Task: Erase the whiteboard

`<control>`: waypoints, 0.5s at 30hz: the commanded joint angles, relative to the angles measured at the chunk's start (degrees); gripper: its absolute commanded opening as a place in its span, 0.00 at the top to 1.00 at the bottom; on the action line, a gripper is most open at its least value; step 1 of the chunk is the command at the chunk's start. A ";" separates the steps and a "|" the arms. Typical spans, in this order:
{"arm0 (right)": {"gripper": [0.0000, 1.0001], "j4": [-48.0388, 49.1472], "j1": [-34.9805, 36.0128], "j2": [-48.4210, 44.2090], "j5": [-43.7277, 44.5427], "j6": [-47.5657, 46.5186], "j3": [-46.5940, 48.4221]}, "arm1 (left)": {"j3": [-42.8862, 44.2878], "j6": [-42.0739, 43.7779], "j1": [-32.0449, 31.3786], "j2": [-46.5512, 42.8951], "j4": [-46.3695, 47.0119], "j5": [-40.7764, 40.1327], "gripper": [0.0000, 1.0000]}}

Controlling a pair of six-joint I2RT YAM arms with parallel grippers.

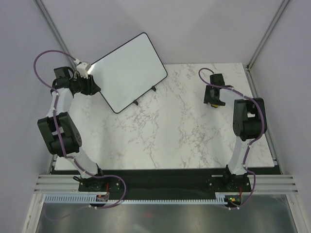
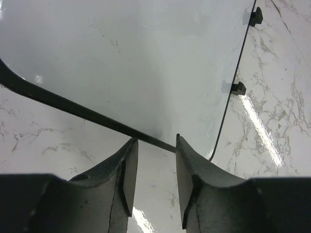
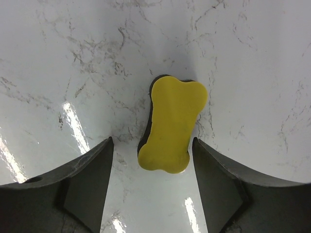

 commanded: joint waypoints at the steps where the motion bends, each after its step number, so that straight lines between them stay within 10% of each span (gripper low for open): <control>1: 0.27 1.11 -0.14 -1.95 -0.13 0.52 -0.72 | 0.71 2.42 -0.11 -1.87 3.11 1.29 0.56; 15: 0.11 1.90 -0.14 -3.44 1.10 1.23 -1.78 | -1.58 2.69 -0.20 -4.68 4.07 0.67 0.25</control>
